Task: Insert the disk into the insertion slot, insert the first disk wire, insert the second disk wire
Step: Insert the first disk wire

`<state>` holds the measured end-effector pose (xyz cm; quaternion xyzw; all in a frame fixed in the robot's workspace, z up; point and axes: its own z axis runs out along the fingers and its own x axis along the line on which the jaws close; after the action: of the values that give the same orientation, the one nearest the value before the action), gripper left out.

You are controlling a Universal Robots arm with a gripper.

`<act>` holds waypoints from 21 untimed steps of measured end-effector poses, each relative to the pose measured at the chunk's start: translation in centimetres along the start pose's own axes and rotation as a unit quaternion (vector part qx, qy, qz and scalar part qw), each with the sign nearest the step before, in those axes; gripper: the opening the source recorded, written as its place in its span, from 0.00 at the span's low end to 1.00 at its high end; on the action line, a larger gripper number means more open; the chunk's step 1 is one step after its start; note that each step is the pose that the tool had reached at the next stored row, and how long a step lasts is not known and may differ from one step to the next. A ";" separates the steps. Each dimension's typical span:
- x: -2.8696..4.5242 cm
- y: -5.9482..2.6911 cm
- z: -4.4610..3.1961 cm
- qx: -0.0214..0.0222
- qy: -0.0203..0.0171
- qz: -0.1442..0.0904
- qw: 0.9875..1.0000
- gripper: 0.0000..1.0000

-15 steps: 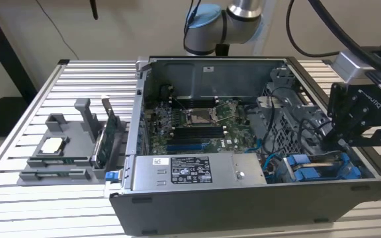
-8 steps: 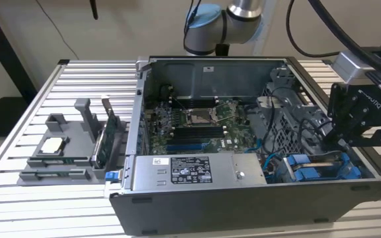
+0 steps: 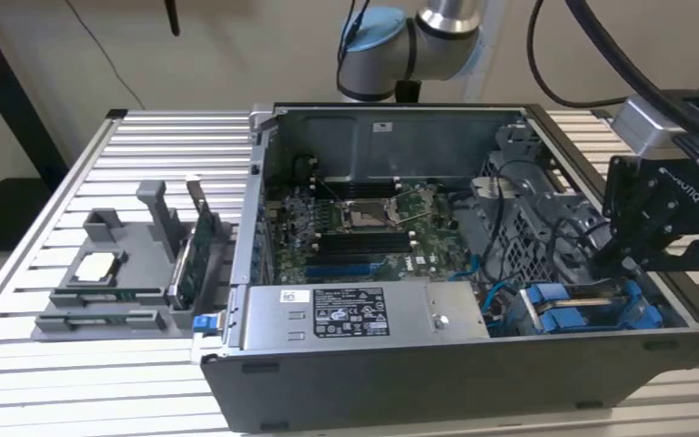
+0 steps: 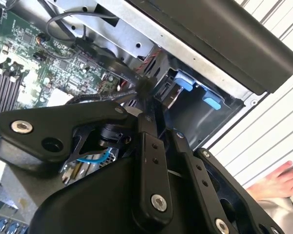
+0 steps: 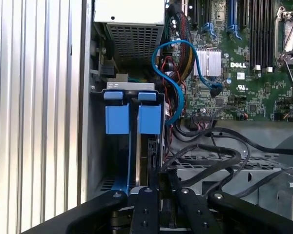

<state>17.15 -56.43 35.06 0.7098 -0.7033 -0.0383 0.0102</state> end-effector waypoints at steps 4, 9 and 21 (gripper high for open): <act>0.06 -0.12 0.12 0.000 0.000 0.000 1.000 0.19; 0.17 -0.24 0.39 0.000 0.000 0.000 1.000 0.19; 0.49 -0.45 0.98 0.000 0.000 0.003 1.000 0.19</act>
<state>17.54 -56.88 34.04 0.7075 -0.7056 -0.0382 0.0104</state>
